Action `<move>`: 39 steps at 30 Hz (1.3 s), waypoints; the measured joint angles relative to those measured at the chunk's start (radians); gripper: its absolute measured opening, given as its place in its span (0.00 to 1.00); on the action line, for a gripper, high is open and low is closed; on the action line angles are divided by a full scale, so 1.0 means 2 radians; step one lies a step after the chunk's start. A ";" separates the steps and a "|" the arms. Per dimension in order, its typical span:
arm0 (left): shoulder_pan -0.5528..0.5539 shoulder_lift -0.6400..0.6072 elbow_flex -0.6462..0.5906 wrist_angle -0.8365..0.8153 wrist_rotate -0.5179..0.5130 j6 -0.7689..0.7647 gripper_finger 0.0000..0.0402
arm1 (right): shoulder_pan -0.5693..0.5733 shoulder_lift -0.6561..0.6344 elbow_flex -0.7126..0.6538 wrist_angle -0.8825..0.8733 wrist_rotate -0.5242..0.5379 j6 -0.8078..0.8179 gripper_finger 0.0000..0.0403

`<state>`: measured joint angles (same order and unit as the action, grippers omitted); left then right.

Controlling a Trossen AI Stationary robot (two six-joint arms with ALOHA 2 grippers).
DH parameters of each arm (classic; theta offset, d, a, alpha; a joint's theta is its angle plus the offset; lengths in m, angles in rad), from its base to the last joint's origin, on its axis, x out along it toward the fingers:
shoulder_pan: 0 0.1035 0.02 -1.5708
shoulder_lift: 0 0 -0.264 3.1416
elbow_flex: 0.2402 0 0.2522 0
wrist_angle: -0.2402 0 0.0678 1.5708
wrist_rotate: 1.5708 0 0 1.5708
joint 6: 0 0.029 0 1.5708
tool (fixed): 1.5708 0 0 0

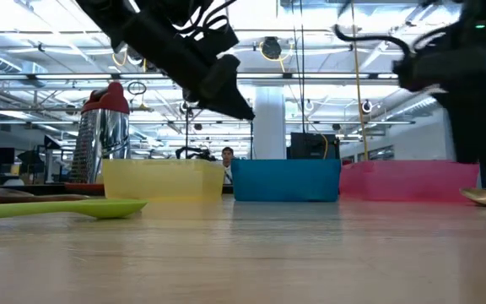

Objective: Pick & Place Kitchen Items
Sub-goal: Put the gold serving spoon into the pink bin

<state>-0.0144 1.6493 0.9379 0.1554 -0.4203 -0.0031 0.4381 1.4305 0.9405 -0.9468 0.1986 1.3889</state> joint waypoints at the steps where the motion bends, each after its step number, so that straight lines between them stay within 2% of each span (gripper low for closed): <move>1: 0.003 0.000 0.000 0.009 0.000 0.008 0.49 | 0.005 0.000 0.000 -0.015 -0.010 0.020 0.28; 6: 0.018 0.000 0.000 0.044 0.000 0.039 0.49 | 0.030 -0.003 0.000 -0.083 -0.045 0.135 0.28; 11: 0.031 0.000 0.000 0.054 0.001 0.055 0.49 | 0.039 -0.002 -0.026 -0.124 -0.049 0.207 0.28; 15: 0.039 0.000 0.000 0.054 0.001 0.054 0.49 | 0.036 -0.003 -0.063 -0.109 -0.054 0.217 0.28; 19: 0.043 0.000 0.000 0.054 0.001 0.050 0.49 | 0.025 -0.003 -0.103 -0.077 -0.087 0.213 0.28; 28: 0.043 0.000 0.000 0.054 0.002 0.050 0.49 | 0.014 -0.006 -0.146 -0.040 -0.086 0.195 0.26; 34: 0.043 0.000 0.000 0.054 0.002 0.040 0.49 | 0.013 -0.054 -0.149 -0.052 -0.083 0.201 0.18; 39: 0.043 0.000 0.000 0.052 0.002 0.033 0.49 | 0.013 -0.102 -0.148 -0.051 -0.049 0.223 0.15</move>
<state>0.0715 1.6493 0.9379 0.2592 -0.4156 0.0631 0.4641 1.2256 0.6437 -1.0497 0.0999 1.8348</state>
